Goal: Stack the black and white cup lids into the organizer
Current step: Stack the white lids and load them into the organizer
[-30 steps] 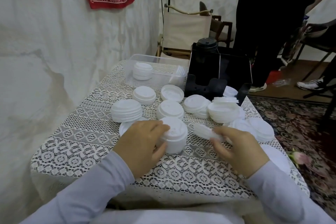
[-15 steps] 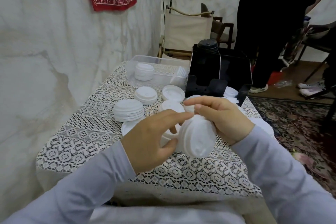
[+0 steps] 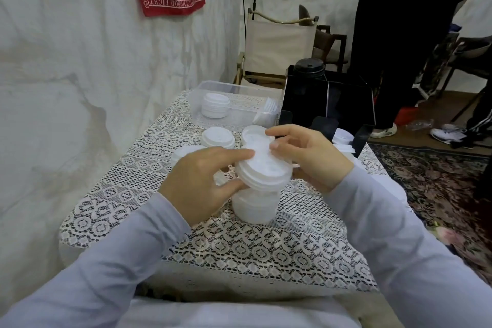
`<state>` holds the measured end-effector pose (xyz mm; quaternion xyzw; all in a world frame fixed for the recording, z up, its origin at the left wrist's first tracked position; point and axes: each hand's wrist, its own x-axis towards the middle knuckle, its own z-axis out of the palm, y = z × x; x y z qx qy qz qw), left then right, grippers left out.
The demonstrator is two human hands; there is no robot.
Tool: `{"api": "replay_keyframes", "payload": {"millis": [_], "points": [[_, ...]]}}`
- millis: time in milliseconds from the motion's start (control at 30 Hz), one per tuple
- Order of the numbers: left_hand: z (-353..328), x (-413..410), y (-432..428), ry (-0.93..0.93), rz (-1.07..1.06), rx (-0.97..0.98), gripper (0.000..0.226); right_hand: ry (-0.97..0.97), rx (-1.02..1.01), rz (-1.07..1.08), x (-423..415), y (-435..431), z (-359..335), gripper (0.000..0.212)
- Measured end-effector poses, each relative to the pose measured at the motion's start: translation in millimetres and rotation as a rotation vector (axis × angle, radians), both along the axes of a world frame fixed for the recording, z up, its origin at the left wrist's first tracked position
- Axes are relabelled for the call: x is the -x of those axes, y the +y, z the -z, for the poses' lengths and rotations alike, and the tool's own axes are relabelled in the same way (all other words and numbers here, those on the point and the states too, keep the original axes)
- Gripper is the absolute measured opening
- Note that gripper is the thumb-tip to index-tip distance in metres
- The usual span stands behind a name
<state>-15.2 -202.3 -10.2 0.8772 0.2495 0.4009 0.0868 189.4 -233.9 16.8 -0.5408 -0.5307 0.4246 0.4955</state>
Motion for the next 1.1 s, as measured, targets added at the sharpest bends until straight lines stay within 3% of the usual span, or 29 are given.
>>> {"api": "replay_keyframes", "payload": {"millis": [67,167,367,500,700,833,933,1100], "points": [[4,0,2,-0.009,-0.098,0.046,0.050,0.054,0.022,0.005,-7,-2,10,0.023],[12,-7,-1,0.037,-0.200,0.111,0.050,-0.014,0.018,0.032,-8,-2,25,0.031],[21,-7,-3,0.168,-0.206,0.211,0.051,-0.204,0.043,0.055,-10,0,42,0.043],[31,-3,-3,0.218,-0.182,0.138,0.047,-0.314,0.049,0.044,-8,-3,50,0.040],[34,-3,-3,0.317,-0.207,-0.149,0.044,-0.424,0.050,0.050,-9,-12,55,0.037],[38,-6,-4,0.398,-0.162,-0.186,0.046,-0.444,0.006,0.039,-10,-15,63,0.037],[40,-12,-9,0.340,-0.077,-0.203,0.041,-0.519,-0.134,0.049,-6,-19,69,0.035],[41,-13,-11,0.329,-0.063,-0.209,0.041,-0.861,-0.566,0.043,-5,-33,84,0.038]]}}
